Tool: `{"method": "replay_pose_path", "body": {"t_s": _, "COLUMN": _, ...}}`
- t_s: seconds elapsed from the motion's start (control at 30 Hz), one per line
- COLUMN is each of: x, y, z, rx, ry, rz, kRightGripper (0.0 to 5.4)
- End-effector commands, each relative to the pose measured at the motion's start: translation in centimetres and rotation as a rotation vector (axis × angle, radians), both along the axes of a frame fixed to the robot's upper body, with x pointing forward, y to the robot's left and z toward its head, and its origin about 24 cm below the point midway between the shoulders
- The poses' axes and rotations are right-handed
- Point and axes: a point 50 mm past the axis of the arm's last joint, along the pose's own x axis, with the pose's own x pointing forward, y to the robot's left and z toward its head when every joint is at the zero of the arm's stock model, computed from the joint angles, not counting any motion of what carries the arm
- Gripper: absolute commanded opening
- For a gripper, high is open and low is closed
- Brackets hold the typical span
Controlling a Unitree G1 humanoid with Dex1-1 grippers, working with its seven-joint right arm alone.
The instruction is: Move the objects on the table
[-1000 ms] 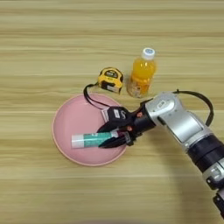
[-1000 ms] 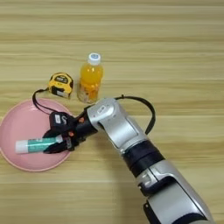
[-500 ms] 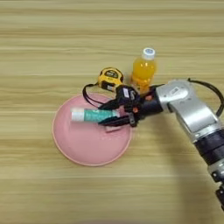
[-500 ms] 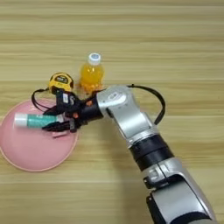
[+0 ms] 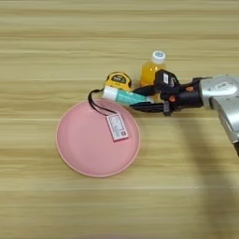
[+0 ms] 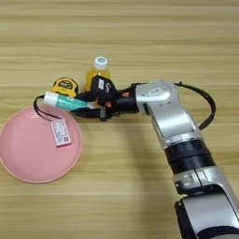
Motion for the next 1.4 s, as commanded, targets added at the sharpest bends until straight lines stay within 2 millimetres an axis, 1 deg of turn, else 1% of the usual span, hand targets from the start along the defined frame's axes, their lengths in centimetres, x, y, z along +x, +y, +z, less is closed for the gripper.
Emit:
{"method": "replay_pose_path", "body": {"t_s": 0.03, "x": 1.7, "y": -1.6, "z": 3.1, "rx": -0.004, "ry": -0.127, "rz": -0.077, "kRightGripper": 1.67}}
{"method": "replay_pose_path", "body": {"t_s": 0.13, "x": 2.1, "y": -2.3, "z": 2.4, "rx": -0.005, "ry": -0.095, "rz": -0.115, "kRightGripper": 1.67}}
{"method": "replay_pose_path", "body": {"t_s": 0.3, "x": 2.2, "y": -2.9, "z": 1.3, "rx": -0.011, "ry": -0.052, "rz": -0.138, "kRightGripper": 1.67}}
{"method": "replay_pose_path", "body": {"t_s": 0.47, "x": 2.7, "y": -3.7, "z": -0.4, "rx": -0.025, "ry": 0.015, "rz": -0.191, "kRightGripper": 1.67}}
{"method": "replay_pose_path", "body": {"t_s": 0.7, "x": 3.2, "y": -4.6, "z": -1.7, "rx": -0.033, "ry": 0.066, "rz": -0.245, "kRightGripper": 1.67}}
{"method": "replay_pose_path", "body": {"t_s": 1.1, "x": 3.5, "y": -4.6, "z": -2.4, "rx": -0.043, "ry": 0.080, "rz": -0.255, "kRightGripper": 1.67}}
{"method": "replay_pose_path", "body": {"t_s": 1.13, "x": 3.5, "y": -4.6, "z": -2.5, "rx": -0.044, "ry": 0.079, "rz": -0.255, "kRightGripper": 1.96}}
{"method": "replay_pose_path", "body": {"t_s": 1.23, "x": 3.5, "y": -4.5, "z": -2.5, "rx": -0.045, "ry": 0.076, "rz": -0.254, "kRightGripper": 2.28}}
{"method": "replay_pose_path", "body": {"t_s": 1.4, "x": 3.6, "y": -4.5, "z": -2.5, "rx": -0.045, "ry": 0.073, "rz": -0.255, "kRightGripper": 2.98}}
